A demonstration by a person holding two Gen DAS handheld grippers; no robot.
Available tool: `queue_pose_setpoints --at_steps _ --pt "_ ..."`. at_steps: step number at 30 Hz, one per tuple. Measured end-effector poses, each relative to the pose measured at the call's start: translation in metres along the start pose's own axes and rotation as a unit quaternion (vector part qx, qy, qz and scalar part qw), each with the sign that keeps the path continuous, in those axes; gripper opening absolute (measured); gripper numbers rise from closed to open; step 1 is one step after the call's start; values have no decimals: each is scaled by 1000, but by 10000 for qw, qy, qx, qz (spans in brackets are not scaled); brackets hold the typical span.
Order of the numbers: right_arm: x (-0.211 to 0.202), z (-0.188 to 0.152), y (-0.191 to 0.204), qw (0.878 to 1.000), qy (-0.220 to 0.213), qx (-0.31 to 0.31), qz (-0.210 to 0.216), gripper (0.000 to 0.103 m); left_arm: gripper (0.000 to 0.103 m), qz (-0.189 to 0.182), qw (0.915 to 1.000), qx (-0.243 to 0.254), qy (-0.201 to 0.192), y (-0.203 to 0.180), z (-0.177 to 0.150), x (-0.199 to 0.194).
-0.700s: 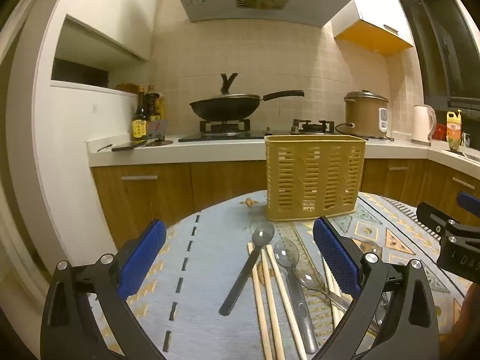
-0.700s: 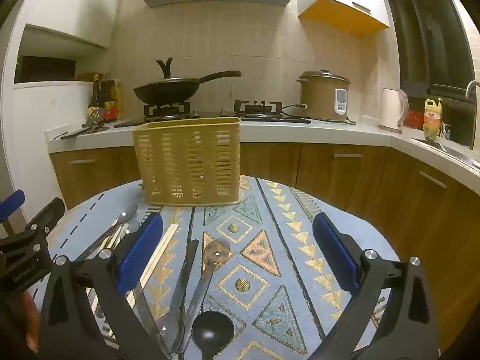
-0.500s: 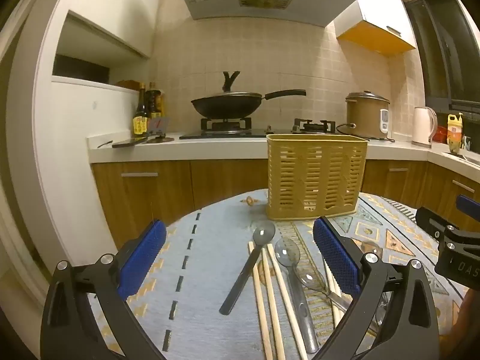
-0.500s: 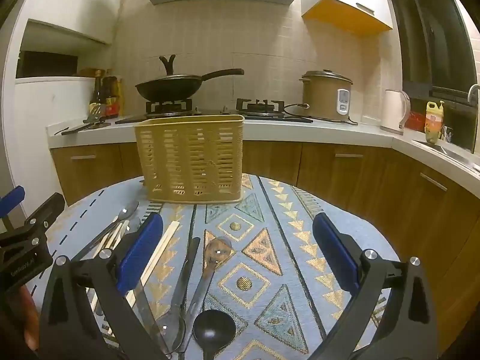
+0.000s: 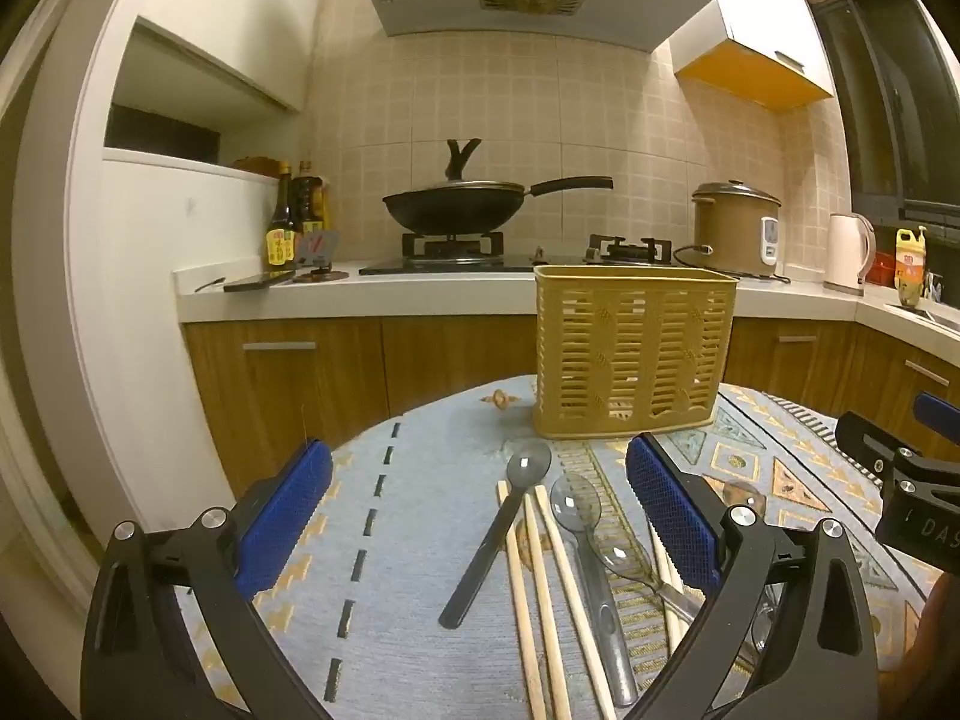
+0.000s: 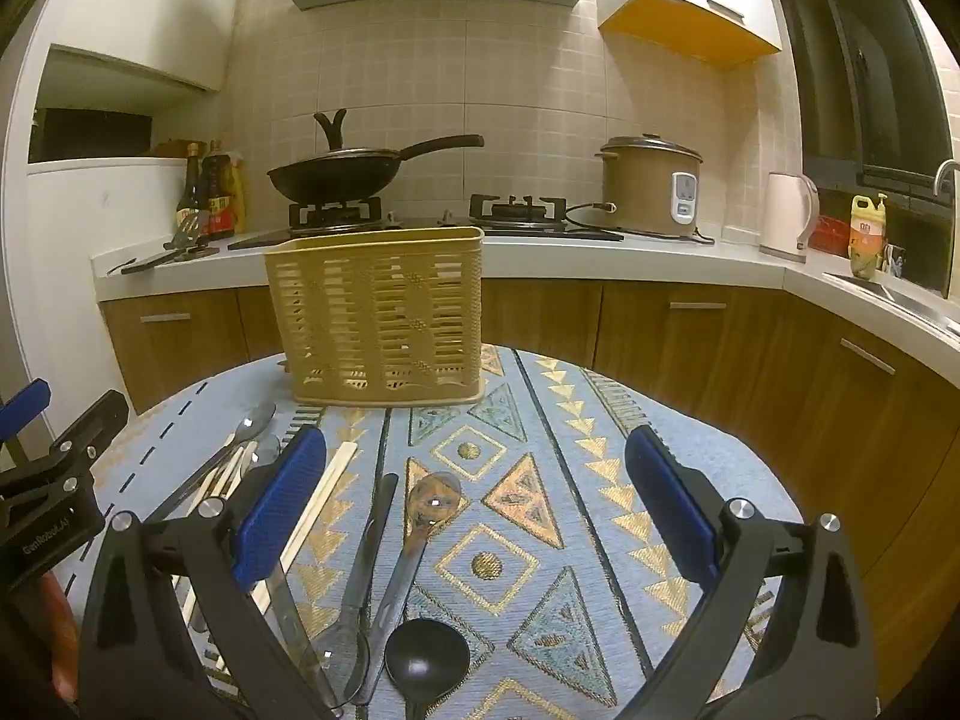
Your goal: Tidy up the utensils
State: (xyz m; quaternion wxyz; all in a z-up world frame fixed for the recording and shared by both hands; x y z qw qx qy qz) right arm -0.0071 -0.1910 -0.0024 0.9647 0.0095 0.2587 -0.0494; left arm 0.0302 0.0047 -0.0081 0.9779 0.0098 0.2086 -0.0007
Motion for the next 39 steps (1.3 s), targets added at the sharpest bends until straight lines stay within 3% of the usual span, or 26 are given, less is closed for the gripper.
queue_pose_setpoints --at_steps 39 --pt "1 -2 5 9999 59 -94 -13 95 95 -19 10000 -41 47 -2 -6 5"
Point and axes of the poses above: each gripper's, at about its wrist camera, not at the fingertips, and x roughly the way its jaws point, y to its left, z to its top, the point moved 3 cm from there along x, roughly the way its jaws point, and after that the axes turned 9 degrees about y, right-handed, at the moved point
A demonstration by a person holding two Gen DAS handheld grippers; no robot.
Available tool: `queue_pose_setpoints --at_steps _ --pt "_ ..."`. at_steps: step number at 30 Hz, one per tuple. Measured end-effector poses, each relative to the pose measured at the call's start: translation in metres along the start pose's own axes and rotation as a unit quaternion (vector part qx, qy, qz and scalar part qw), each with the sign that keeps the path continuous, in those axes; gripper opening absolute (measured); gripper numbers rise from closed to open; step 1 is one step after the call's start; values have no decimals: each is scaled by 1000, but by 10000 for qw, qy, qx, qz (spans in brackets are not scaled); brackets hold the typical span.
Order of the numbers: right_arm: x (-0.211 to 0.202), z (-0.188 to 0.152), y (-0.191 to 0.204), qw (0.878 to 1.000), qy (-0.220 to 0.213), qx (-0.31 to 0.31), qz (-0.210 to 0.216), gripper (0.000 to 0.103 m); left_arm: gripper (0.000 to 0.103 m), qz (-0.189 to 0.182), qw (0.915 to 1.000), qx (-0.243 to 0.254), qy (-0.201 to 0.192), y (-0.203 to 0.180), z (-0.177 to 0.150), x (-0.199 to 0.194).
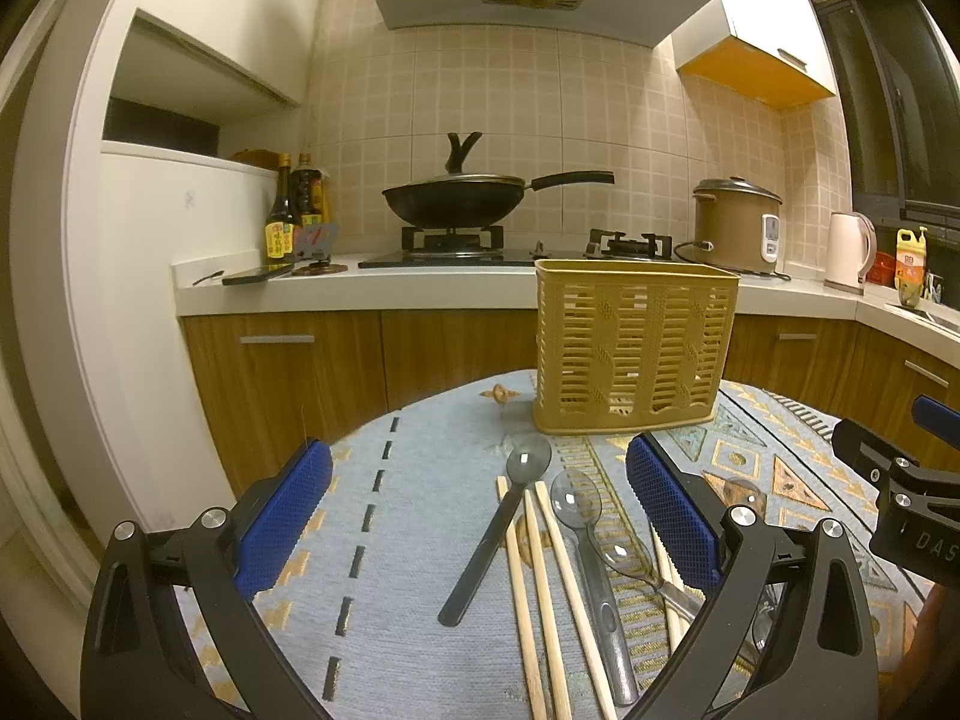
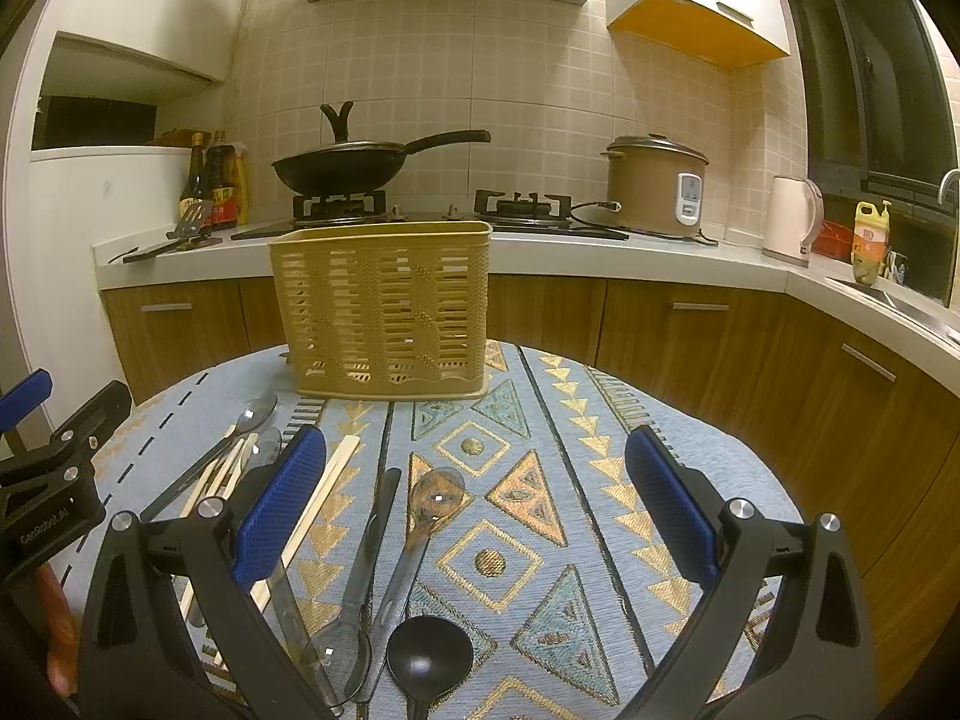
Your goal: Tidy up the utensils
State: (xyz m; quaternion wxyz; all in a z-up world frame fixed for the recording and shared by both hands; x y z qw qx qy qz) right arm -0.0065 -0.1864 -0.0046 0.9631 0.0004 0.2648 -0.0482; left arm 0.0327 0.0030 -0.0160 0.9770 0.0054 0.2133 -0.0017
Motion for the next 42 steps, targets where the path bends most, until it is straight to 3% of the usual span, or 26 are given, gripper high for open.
queue_pose_setpoints --at_steps 32,42 --pt "0 1 -3 9999 46 58 -146 95 95 -9 10000 -23 36 0 0 2" --pt "8 0 -6 9994 224 152 -218 95 95 -221 9988 -269 334 6 -9 11"
Point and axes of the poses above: each gripper's, at about its wrist camera, not at the fingertips, and x roughly the way its jaws point, y to its left, z to its top, the point moved 3 cm from there along x, roughly the way its jaws point, and after that the axes turned 9 degrees about y, right-handed, at the moved point
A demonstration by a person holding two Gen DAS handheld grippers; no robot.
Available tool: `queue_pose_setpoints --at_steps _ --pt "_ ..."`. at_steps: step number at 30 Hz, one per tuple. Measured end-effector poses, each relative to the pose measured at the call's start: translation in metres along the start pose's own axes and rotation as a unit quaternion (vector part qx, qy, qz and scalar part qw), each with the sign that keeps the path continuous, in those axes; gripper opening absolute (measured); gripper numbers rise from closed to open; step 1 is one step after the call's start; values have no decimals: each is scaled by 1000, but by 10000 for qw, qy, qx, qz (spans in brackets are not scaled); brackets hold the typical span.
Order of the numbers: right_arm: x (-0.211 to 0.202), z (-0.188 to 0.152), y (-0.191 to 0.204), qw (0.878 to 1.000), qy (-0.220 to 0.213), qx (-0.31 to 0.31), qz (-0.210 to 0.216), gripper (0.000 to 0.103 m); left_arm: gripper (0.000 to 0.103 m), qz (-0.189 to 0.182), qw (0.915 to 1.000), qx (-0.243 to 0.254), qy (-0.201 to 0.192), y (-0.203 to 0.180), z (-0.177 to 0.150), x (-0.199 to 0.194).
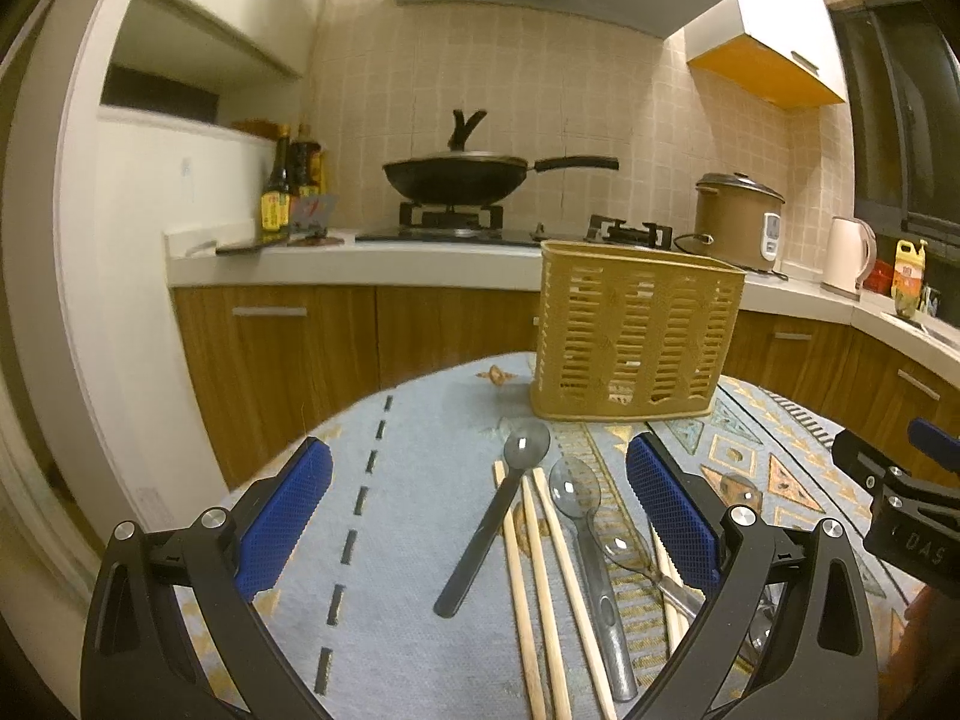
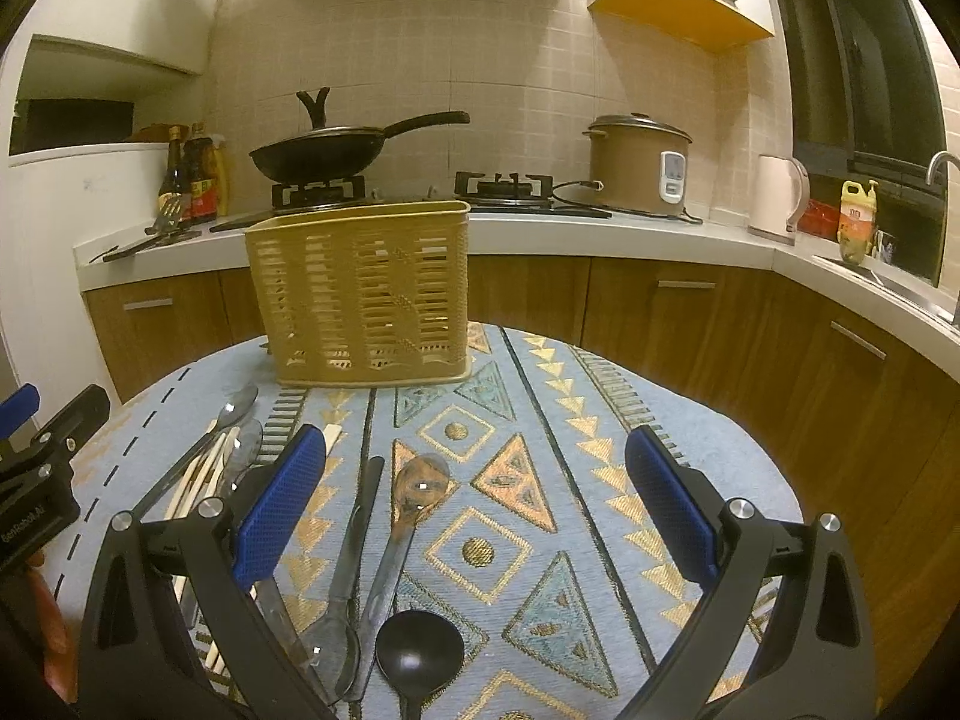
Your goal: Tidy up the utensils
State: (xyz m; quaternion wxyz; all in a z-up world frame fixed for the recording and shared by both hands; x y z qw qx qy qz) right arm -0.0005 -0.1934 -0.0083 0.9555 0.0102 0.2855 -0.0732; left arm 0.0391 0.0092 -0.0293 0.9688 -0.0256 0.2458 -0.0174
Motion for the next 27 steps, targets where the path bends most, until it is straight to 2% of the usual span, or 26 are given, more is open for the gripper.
queue_pose_setpoints --at_steps 5,9,15,16,18,21,23,25,27 --pt "1 0 -1 9999 -42 38 -83 95 94 -266 9988 -139 388 8 2 11" --pt "17 1 -3 9987 493 16 -138 95 83 -360 9947 196 942 6 5 27" --pt "30 6 -9 9942 1078 -32 23 92 79 -748 9829 559 1589 18 30 47" --pt "31 10 -10 9930 1178 -58 77 90 79 -848 9799 620 1697 19 34 52" --pt "33 17 -11 9904 1357 -134 241 86 74 -1140 9681 723 2112 21 43 68" --pt "38 27 -10 9859 1597 -230 450 78 72 -1490 9503 716 2637 21 52 95" --pt "43 31 -9 9817 1792 -268 584 71 72 -1603 9401 692 2929 19 55 114" --pt "51 35 -10 9758 2054 -250 712 68 71 -1529 9311 632 3250 16 56 132" --pt "59 37 -10 9710 2241 -240 799 67 70 -1609 9226 591 3456 10 56 148"
Point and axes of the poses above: each gripper's, at about its wrist camera, not at the fingertips, and x roughly the way its jaws point, y to its left, z to its top, the point moved 3 cm from there along x, roughly the way its jaws point, and after that the axes turned 9 degrees about y, right-handed, at the moved point
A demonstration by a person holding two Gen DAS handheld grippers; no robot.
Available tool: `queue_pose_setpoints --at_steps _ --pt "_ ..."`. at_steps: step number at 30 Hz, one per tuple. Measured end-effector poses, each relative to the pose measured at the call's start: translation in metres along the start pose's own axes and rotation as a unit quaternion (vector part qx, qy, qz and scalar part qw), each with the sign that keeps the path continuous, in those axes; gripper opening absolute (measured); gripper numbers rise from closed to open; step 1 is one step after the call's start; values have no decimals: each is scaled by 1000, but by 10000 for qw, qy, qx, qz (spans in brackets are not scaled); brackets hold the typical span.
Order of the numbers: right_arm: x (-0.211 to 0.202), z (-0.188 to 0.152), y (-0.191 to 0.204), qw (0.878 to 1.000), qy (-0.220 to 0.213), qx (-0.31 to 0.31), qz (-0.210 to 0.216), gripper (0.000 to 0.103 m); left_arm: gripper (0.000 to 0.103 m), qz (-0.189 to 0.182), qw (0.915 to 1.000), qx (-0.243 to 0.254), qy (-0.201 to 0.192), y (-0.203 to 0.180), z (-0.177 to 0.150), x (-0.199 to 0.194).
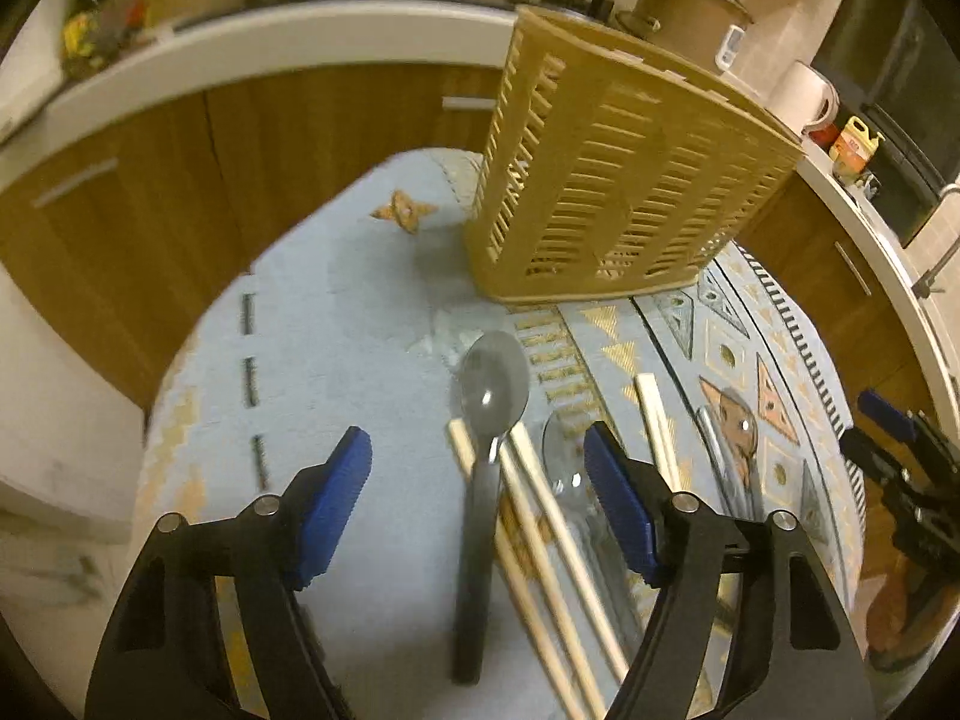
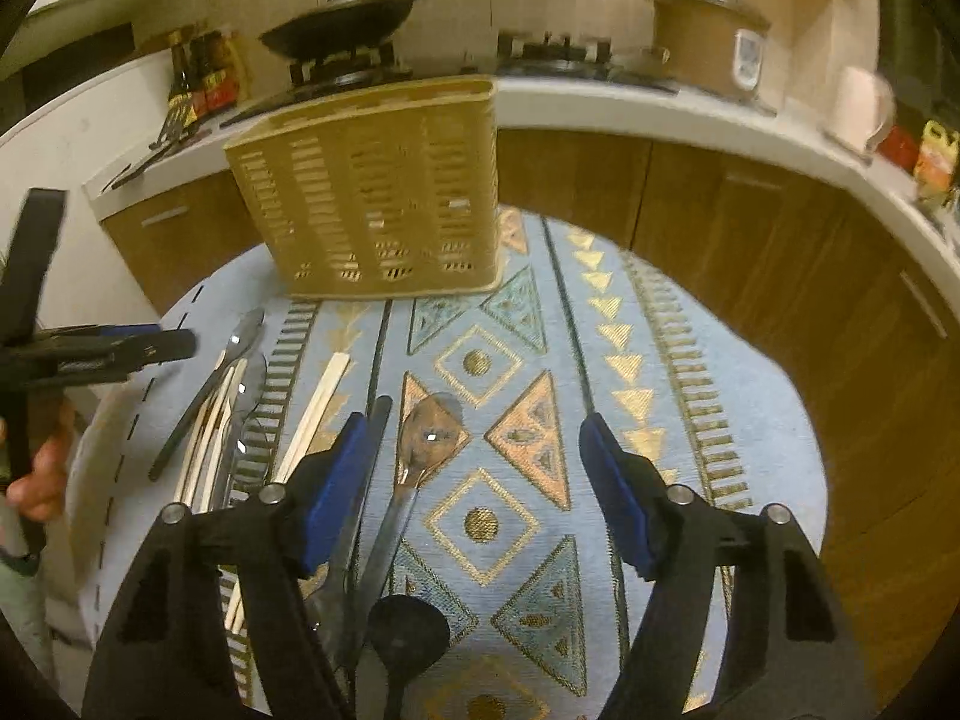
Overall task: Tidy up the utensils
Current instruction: 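Lower the left tool onto the clear plastic spoon and close on its handle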
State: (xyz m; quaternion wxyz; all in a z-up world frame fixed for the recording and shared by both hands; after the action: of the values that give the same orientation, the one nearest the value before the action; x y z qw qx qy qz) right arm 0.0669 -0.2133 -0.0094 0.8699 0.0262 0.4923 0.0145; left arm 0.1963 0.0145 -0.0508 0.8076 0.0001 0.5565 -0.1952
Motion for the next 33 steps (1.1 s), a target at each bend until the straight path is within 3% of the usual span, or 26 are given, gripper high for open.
queue_pose_setpoints --at_steps 4,12,16,19,27,33 --pt "17 14 -5 9982 556 51 216 63 68 130 9994 133 281 -7 19 17" --pt "48 23 1 9868 1505 157 578 57 54 182 9961 169 845 -8 41 44" --pt "62 17 7 9791 1967 81 505 37 42 328 9946 279 943 -9 43 53" --pt "71 11 11 9731 2262 96 425 36 40 395 9940 362 950 -13 45 55" --pt "82 16 33 9662 2575 78 82 35 43 426 9926 503 1018 -27 51 65" --pt "91 27 54 9675 2508 -91 -307 26 43 565 9916 554 1027 -34 52 68"
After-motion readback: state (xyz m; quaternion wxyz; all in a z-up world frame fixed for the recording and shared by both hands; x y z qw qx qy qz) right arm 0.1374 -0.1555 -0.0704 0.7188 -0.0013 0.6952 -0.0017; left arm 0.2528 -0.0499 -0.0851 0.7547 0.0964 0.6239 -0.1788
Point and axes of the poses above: each gripper's, at about its wrist camera, not at the fingertips, and x roughly the way its jaws point, y to its left, z to its top, the point moved 3 cm from there along x, roughly the way its jaws point, and after that the axes turned 9 degrees about y, right-handed, at the moved point
